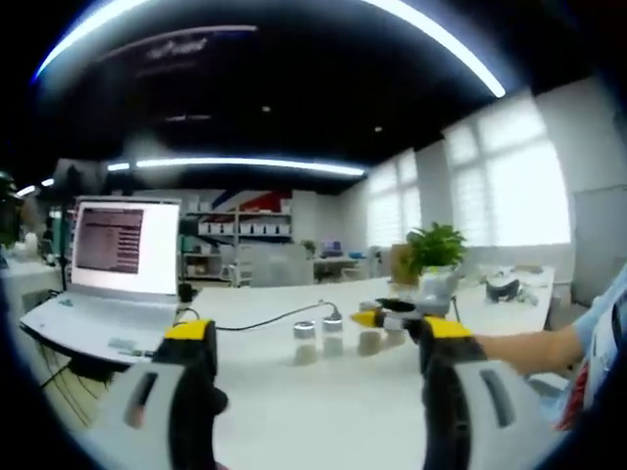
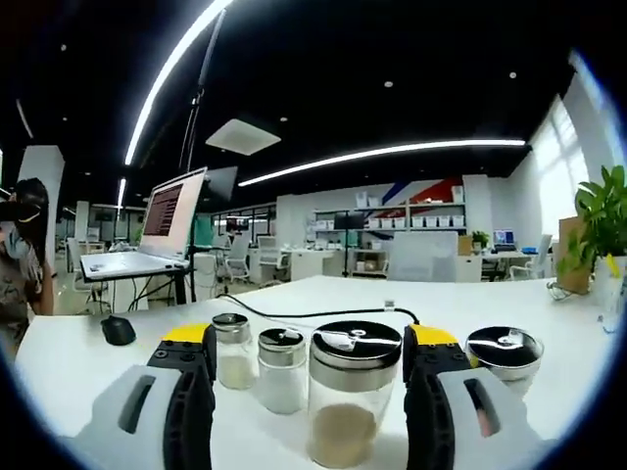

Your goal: Rotate the seasoning bottle until the label or dispensing opening points toward the visible target arrow and the bottle remains upright within the marked orientation range

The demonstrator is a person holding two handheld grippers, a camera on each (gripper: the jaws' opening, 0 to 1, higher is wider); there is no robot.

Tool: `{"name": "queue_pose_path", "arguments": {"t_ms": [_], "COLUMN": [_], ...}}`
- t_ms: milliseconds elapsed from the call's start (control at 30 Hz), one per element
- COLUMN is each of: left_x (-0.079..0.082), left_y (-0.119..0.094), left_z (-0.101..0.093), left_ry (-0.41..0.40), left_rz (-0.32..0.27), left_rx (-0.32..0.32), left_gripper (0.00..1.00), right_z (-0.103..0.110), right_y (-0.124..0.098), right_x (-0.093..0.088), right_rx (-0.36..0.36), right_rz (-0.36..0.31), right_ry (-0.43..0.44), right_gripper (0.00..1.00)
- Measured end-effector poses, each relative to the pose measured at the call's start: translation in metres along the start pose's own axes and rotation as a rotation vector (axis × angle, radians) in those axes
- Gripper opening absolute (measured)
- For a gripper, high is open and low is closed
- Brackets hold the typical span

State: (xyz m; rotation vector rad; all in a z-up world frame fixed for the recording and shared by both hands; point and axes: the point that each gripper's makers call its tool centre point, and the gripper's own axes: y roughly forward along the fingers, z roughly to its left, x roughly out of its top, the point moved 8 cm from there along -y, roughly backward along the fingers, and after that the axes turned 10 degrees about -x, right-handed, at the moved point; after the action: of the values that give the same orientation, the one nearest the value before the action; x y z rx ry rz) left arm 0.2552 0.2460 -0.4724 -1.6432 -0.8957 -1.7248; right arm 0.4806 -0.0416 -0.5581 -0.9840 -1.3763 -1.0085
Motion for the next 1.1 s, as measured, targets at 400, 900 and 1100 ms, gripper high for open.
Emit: {"name": "queue_pose_path", "arguments": {"t_ms": [400, 900, 1100], "left_x": [0.002, 0.003, 0.003], "left_y": [0.002, -0.001, -0.003], "left_z": [0.004, 0.003, -0.001], "left_ry": [-0.007, -0.011, -0.008], "left_rz": [-0.03, -0.038, -0.041], "left_rx": [0.012, 0.002, -0.02], "left_gripper": [0.89, 0.85, 0.82], "right_z": [-0.008, -0.024, -0.02], "right_y": [0.013, 0.024, 0.022], "right_x": [-0.01, -0.035, -0.042], "right_rx": [-0.059, -0.101, -0.115], "right_rz": [0.01, 0.078, 0.097], "right_ry": [0.0, 0.018, 0.005], "right_gripper": [0.65, 0.47, 0.45]}}
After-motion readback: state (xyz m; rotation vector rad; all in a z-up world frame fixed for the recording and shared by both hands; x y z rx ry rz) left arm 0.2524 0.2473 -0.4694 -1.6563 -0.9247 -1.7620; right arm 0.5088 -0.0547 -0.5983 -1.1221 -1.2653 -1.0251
